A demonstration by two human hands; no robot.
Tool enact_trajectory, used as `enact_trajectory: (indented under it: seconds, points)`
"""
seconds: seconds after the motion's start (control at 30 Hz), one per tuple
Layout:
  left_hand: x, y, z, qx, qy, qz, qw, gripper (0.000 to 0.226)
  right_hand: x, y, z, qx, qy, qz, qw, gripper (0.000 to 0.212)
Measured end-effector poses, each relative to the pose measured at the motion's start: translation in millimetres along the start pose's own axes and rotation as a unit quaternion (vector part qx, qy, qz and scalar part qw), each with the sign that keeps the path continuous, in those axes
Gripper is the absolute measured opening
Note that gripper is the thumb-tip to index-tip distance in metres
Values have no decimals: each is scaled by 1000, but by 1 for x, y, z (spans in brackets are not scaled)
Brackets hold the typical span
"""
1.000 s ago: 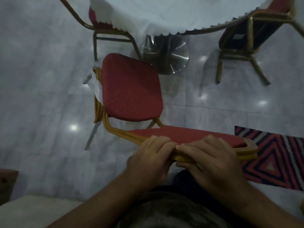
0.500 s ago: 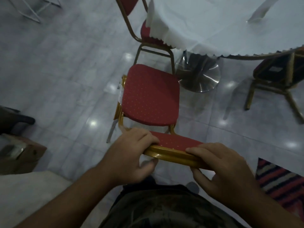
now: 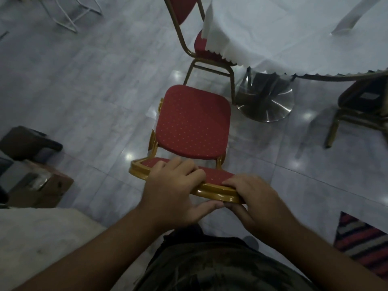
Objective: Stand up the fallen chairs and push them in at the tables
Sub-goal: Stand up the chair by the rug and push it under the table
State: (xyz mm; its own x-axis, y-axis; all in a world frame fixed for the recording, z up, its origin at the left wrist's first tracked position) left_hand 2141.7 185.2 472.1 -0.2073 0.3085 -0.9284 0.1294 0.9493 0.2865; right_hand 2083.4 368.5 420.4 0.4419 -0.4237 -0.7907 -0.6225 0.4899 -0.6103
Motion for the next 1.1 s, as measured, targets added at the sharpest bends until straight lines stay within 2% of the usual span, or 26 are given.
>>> enact_trajectory:
  seconds: [0.1,0.2,0.4,0.57,0.83,0.97,1.1]
  points:
    - [-3,-18,3,26,43,-21,999,60,8,-11,-16,-12,2,13,1000,38]
    - [-4,-35,1,40,93,-21,995,62,10,-14,-26,24,44,26,998,41]
    - [14,-52,-21,-18,137,41,989,65,-10,-2,-54,48,55,87,994,34]
    - [39,-56,-41,-46,135,77,987,66,-21,14,-62,57,81,107,989,30]
    - [72,-29,-79,31,117,159,980,65,-30,50,-22,145,130,54,979,29]
    - [88,-6,-104,73,96,171,978,66,-42,64,0,185,178,39,966,26]
    - [97,14,-129,95,68,173,978,66,-58,79,12,206,184,21,961,19]
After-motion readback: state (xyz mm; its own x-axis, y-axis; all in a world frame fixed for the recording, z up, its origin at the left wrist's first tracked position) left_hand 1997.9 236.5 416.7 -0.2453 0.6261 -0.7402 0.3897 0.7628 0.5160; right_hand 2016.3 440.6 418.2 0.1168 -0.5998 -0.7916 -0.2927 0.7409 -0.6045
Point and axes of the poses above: each hand's wrist, its own z-axis away from the middle knuckle, its own x-axis out of the palm, y = z × x, the point moved 5 cm from there along -z, towards the middle knuckle
